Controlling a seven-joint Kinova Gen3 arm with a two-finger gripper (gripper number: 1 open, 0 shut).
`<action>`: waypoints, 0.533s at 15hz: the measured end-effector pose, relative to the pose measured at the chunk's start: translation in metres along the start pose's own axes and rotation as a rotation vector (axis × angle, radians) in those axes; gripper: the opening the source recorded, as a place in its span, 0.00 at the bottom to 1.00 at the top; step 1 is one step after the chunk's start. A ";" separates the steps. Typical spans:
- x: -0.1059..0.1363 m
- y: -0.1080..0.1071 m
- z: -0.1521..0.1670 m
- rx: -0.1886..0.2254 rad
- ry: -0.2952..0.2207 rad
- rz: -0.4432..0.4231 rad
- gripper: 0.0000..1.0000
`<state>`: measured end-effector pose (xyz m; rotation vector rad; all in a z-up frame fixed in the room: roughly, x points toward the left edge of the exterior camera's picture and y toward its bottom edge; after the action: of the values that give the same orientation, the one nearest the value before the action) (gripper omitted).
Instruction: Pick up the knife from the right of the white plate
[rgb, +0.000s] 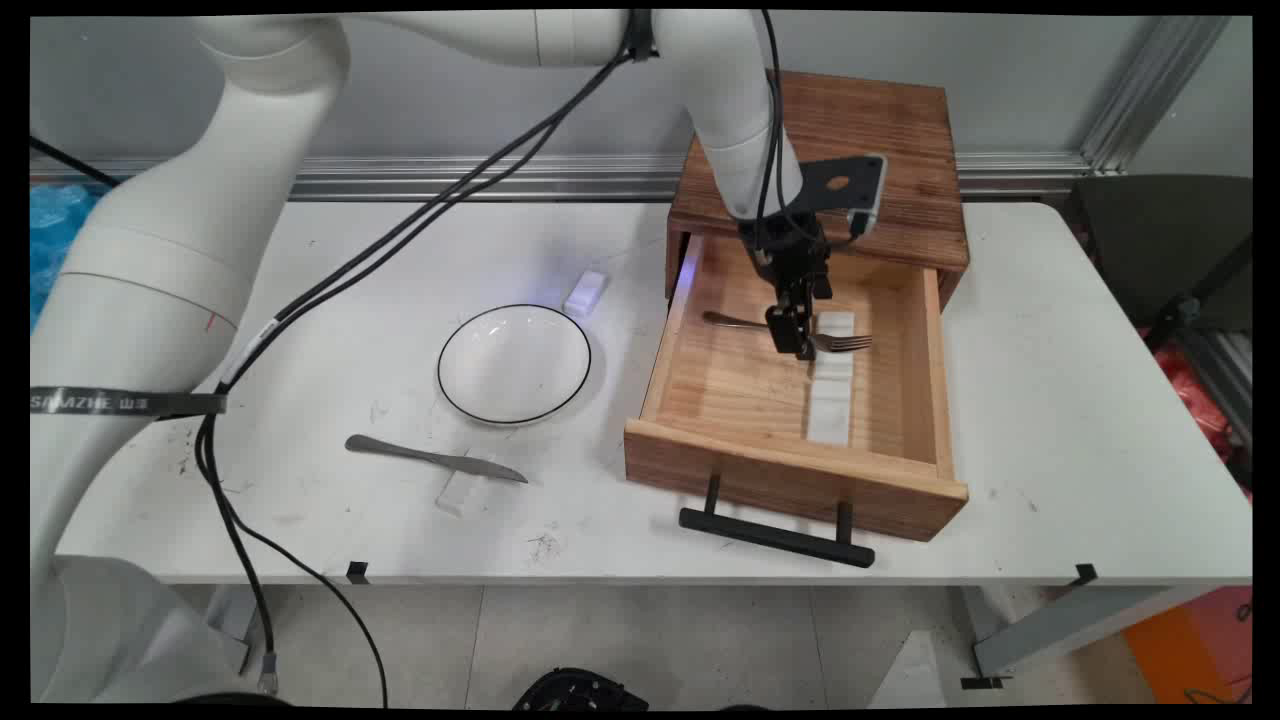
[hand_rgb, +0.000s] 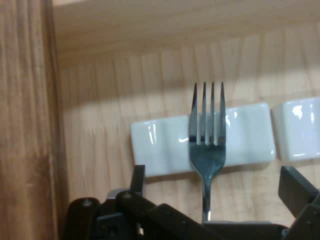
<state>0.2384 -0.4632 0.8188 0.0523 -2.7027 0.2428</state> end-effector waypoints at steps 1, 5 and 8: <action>0.001 0.001 -0.005 0.001 0.005 -0.006 1.00; 0.003 0.008 -0.036 0.008 0.019 -0.042 1.00; 0.003 0.020 -0.072 0.016 0.026 -0.080 1.00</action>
<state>0.2638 -0.4308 0.8811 0.1603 -2.6658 0.2394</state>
